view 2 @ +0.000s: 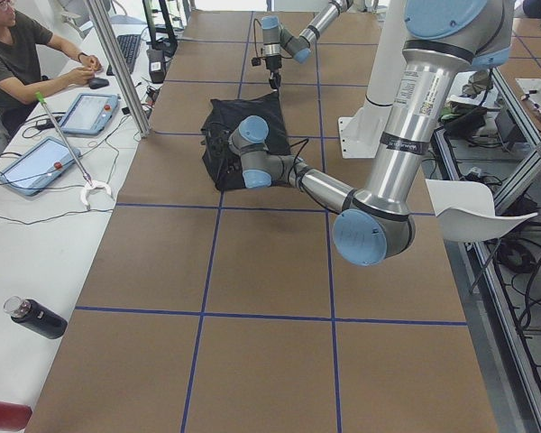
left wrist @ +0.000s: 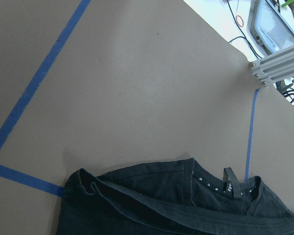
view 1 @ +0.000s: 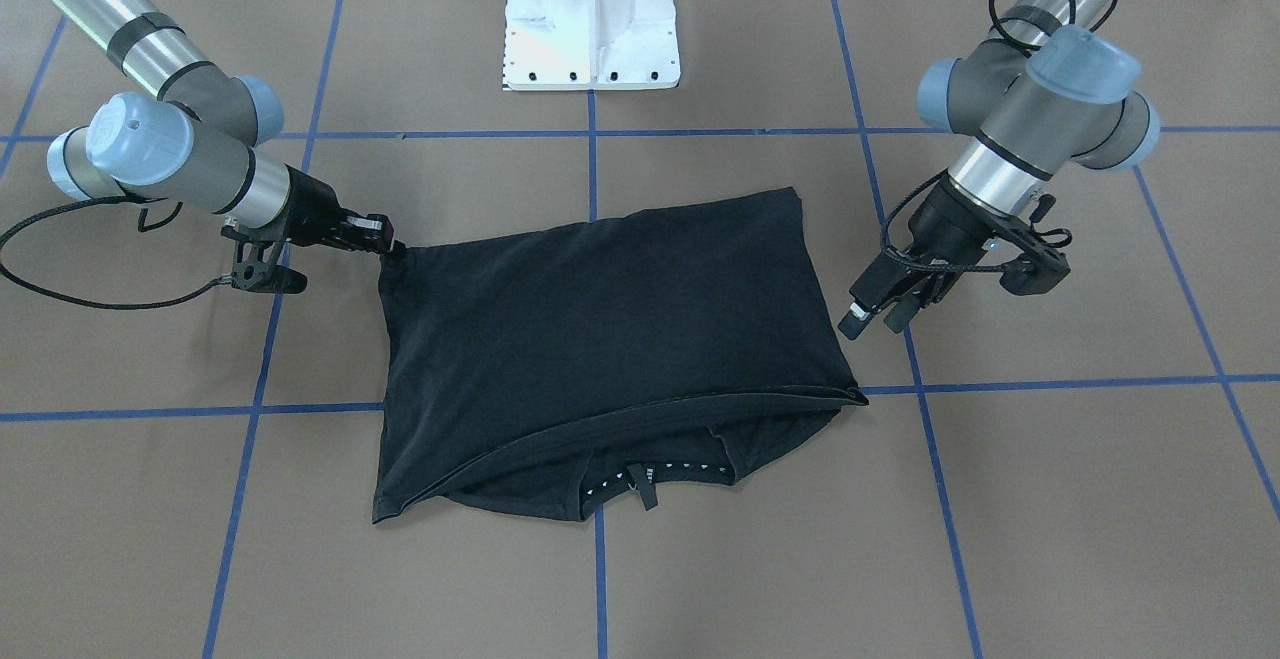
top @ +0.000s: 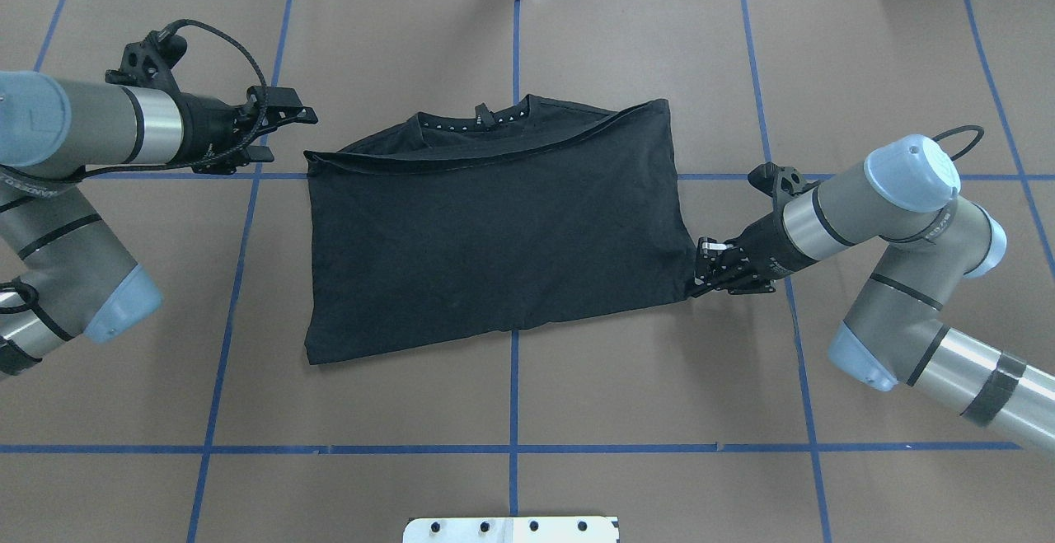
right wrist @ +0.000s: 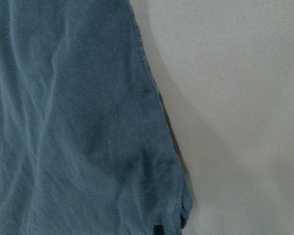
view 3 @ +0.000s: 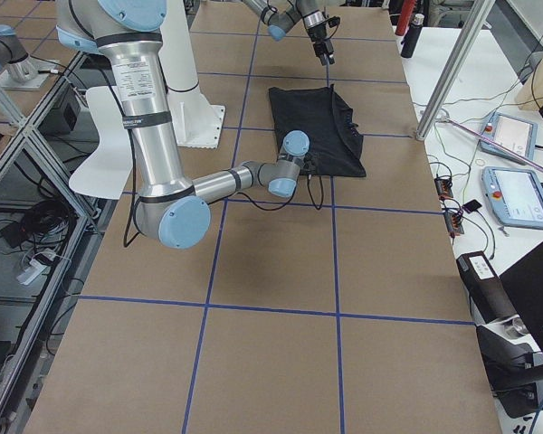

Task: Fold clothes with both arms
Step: 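Grasp the shirt edge with the right gripper and drag it toward the robot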

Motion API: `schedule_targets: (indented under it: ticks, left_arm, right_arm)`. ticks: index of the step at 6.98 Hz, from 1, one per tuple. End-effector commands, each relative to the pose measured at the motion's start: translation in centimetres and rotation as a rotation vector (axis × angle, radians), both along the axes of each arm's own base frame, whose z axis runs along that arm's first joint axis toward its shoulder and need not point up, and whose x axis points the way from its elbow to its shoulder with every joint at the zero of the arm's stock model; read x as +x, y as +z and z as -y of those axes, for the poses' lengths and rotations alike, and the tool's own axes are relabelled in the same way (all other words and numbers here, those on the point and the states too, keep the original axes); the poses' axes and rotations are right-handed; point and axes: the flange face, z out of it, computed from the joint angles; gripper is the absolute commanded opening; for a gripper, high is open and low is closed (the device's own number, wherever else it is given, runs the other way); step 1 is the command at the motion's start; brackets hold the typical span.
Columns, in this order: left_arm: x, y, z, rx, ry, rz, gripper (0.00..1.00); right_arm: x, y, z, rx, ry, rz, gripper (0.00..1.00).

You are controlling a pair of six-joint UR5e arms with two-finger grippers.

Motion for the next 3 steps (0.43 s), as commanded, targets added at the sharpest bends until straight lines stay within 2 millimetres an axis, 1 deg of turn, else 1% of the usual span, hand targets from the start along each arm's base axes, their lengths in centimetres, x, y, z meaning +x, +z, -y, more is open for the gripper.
schedule_targets:
  ticks: [1, 2, 3]
  left_arm:
    - [0.0, 0.1, 0.0, -0.001, 0.0, 0.001, 1.0]
    - [-0.1, -0.2, -0.1, 0.003, 0.0, -0.002, 1.0]
    - [-0.2, -0.2, 0.0, 0.004, -0.002, -0.003, 1.0]
  right_arm:
    - [1.3, -0.8, -0.2, 0.006, -0.01, 0.022, 0.0]
    - [2.2, -1.8, -3.1, 0.023, -0.043, 0.047, 0.0]
    - [2.7, -3.8, -8.7, 0.031, -0.127, 0.086, 0.0]
